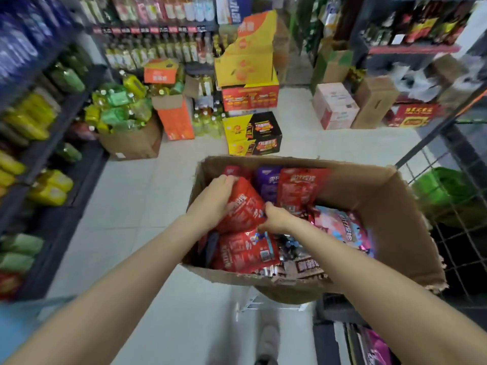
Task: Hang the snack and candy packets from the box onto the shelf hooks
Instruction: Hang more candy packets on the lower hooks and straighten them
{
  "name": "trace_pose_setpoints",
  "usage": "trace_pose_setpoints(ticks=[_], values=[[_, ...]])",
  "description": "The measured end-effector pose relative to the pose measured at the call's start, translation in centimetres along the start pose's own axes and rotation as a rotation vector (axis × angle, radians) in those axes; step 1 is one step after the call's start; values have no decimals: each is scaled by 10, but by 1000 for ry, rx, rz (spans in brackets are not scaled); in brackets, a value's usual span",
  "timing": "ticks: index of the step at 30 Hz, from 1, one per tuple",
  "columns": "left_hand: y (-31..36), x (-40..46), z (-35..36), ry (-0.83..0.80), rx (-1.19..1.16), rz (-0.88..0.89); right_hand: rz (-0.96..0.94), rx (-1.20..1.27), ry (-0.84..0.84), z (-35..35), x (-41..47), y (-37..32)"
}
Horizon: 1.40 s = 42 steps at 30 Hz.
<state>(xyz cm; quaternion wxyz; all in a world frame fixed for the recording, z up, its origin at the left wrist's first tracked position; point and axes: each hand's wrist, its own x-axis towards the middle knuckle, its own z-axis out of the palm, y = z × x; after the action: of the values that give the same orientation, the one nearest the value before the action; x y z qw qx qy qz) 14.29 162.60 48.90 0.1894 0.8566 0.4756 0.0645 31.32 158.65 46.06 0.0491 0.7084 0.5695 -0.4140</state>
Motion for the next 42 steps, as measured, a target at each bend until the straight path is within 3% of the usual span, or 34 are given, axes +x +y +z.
trace_pose_setpoints(ticks=[6,10,14,21,24,29,38,42], values=[[-10,-8,-1,-88,35,-122,68,-152,-25,13,20,5],[-7,-4,-2,-39,16,-151,-69,-82,-58,7,18,11],[-3,-8,-2,17,14,-124,-217,139,84,-18,-1,19],[28,-7,-34,163,154,-99,-188,500,390,-62,-52,26],[40,-7,-58,240,-99,-4,-140,739,523,-70,-77,21],[61,-18,-101,174,-422,98,-50,1201,605,-70,-122,14],[119,-77,-161,-110,-988,278,-76,1367,927,-41,-217,-6],[166,-103,-176,-87,-882,433,-90,1405,1036,-27,-274,2]])
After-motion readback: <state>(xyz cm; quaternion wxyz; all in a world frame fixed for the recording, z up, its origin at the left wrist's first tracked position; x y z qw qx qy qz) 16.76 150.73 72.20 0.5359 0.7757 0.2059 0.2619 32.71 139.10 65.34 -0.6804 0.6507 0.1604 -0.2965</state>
